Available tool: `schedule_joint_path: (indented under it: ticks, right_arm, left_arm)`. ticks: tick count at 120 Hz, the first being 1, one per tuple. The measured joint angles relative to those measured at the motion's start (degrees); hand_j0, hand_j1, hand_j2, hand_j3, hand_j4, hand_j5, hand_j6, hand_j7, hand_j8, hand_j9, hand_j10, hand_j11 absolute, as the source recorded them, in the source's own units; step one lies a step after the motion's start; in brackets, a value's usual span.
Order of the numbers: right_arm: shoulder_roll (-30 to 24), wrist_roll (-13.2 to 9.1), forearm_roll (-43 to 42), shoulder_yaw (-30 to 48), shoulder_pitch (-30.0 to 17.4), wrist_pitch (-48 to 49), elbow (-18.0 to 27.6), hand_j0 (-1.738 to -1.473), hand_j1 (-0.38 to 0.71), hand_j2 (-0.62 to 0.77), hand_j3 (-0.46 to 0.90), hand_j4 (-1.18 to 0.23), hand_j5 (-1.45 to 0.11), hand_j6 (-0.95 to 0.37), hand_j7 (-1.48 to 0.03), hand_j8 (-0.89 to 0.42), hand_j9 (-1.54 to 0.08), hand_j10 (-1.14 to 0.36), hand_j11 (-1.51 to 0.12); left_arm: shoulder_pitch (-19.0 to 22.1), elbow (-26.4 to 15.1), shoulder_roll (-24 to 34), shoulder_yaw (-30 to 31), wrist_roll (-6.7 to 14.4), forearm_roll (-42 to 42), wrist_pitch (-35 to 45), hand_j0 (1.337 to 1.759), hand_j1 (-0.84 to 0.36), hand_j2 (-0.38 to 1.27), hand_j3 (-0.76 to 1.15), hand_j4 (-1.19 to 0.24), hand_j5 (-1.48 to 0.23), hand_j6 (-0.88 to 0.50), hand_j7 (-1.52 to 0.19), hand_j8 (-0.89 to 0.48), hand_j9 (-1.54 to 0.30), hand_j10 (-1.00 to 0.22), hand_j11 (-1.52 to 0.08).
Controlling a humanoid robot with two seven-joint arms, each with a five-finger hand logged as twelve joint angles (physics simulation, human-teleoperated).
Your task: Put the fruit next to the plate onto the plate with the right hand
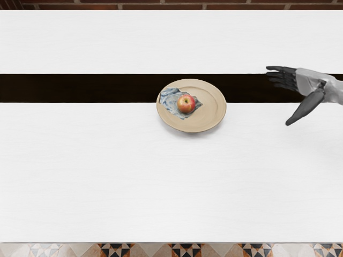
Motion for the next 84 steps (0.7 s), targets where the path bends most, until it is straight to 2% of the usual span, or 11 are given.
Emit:
schedule_joint_path:
  ticks: [41,44,52,59,69,84]
  right_arm:
    - [-0.4,0.0,-0.1,0.1,0.7,0.0,0.1,-1.658,-0.3,-0.01,0.0,-0.05,-0.06,-0.05,-0.06,-0.05,-0.06,-0.05,-0.06]
    - [-0.4,0.0,-0.1,0.1,0.9,0.0,0.0,-1.658,-0.3,-0.01,0.0,-0.05,-0.06,-0.05,-0.06,-0.05,-0.06,-0.05,-0.06]
    - [-0.4,0.0,0.0,0.1,1.2,0.0,0.0,-1.658,-0.3,-0.01,0.0,-0.05,-0.06,-0.05,-0.06,-0.05,-0.06,-0.05,-0.06]
    - [-0.4,0.0,0.0,0.1,1.4,0.0,0.0,-1.658,-0.3,-0.01,0.0,-0.05,-0.06,-0.05,-0.06,-0.05,-0.06,-0.05,-0.06]
    - [-0.3,0.0,0.1,0.1,1.5,0.0,0.0,-1.658,-0.3,-0.01,0.0,-0.05,-0.06,-0.05,-0.06,-0.05,-0.06,-0.05,-0.06]
    - [-0.3,0.0,0.2,0.1,1.6,0.0,0.0,-1.658,-0.3,-0.01,0.0,-0.05,-0.06,-0.05,-0.06,-0.05,-0.06,-0.05,-0.06]
  left_arm:
    - [0.1,0.0,0.0,0.1,-0.2,0.1,0.0,1.658,0.06,0.05,0.0,-0.25,-0.32,-0.25,-0.32,-0.25,-0.32,-0.25,-0.32]
    - [0.1,0.1,0.0,0.1,-1.1,0.1,0.0,1.658,0.06,0.05,0.0,-0.25,-0.32,-0.25,-0.32,-0.25,-0.32,-0.25,-0.32]
    - [0.3,0.1,0.0,0.1,-5.0,0.0,0.1,1.658,0.06,0.05,0.0,-0.25,-0.32,-0.25,-0.32,-0.25,-0.32,-0.25,-0.32]
    - [0.9,0.1,0.0,0.0,-7.0,-0.1,0.1,1.658,0.06,0.05,0.0,-0.25,-0.32,-0.25,-0.32,-0.25,-0.32,-0.25,-0.32]
    - [0.9,0.1,0.0,0.0,-8.5,-0.1,0.1,1.658,0.06,0.05,0.0,-0.25,-0.32,-0.25,-0.32,-0.25,-0.32,-0.25,-0.32]
    - [1.0,0.1,0.0,0.0,-9.3,-0.2,0.1,1.658,0.06,0.05,0.0,-0.25,-0.32,-0.25,-0.32,-0.25,-0.32,-0.25,-0.32]
